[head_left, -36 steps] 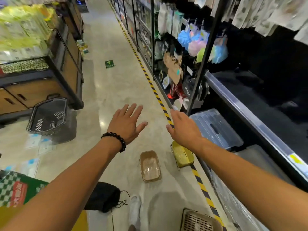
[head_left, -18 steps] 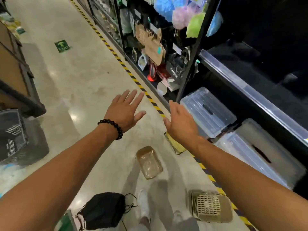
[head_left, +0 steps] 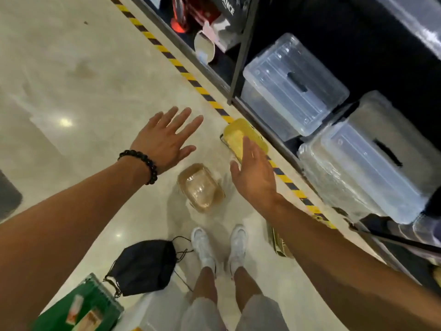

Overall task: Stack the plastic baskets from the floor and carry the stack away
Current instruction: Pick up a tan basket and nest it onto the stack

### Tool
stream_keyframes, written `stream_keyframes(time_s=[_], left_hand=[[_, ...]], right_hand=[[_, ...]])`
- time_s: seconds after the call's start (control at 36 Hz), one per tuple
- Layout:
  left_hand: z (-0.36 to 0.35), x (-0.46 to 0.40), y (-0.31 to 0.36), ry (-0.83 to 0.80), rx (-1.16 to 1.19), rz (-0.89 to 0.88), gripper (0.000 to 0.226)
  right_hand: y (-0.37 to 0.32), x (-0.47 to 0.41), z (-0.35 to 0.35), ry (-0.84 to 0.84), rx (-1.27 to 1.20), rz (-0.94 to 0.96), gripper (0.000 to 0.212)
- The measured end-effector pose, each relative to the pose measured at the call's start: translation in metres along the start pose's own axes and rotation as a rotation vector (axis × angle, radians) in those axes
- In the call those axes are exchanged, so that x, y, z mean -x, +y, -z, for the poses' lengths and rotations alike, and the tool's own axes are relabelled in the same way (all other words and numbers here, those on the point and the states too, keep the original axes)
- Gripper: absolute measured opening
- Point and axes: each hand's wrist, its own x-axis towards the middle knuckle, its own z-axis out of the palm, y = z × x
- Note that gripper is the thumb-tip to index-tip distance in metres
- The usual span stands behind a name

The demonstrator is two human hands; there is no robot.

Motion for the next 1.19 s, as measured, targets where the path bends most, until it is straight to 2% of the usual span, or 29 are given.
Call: stream_keyframes(time_s=[0.25, 0.42, 0.56, 0.69, 0.81, 0.89, 1.03, 1.19], left_hand=[[-0.214, -0.035, 0.033, -0.154, 0.143, -0.017, 0.071], [-0.369, -0.036, 0.048, -0.261, 0.17, 0.0, 0.075], [-0.471, -0.038, 0.045, -0.259, 0.181, -0.006, 0.08], [-0.545, -0.051, 0.032, -0.328, 0.223, 0.128, 0.084], [-0.576, -0.065, 0.029, -0.375, 0.308, 0.252, 0.083], [-0.578, -0.066, 0.032, -0.352, 0.363, 0.305, 0.067], [-0.565, -0.056, 0.029, -0.34, 0.367, 0.34, 0.076], [-0.501, -0.022, 0.028, -0.287, 0.461, 0.385, 0.078]], right_hand=[[0.083, -0.034, -0.207, -0.078, -0.045, -0.076, 0.076], [0.121, -0.048, -0.343, -0.237, -0.122, -0.2, 0.079], [0.137, -0.058, -0.436, -0.269, -0.282, -0.345, 0.079], [0.141, -0.075, -0.505, -0.247, -0.435, -0.511, 0.083], [0.143, -0.09, -0.539, -0.244, -0.522, -0.62, 0.085], [0.141, -0.098, -0.544, -0.227, -0.53, -0.65, 0.074], [0.137, -0.102, -0.516, -0.207, -0.47, -0.57, 0.059], [0.135, -0.099, -0.438, -0.159, -0.313, -0.363, 0.066]])
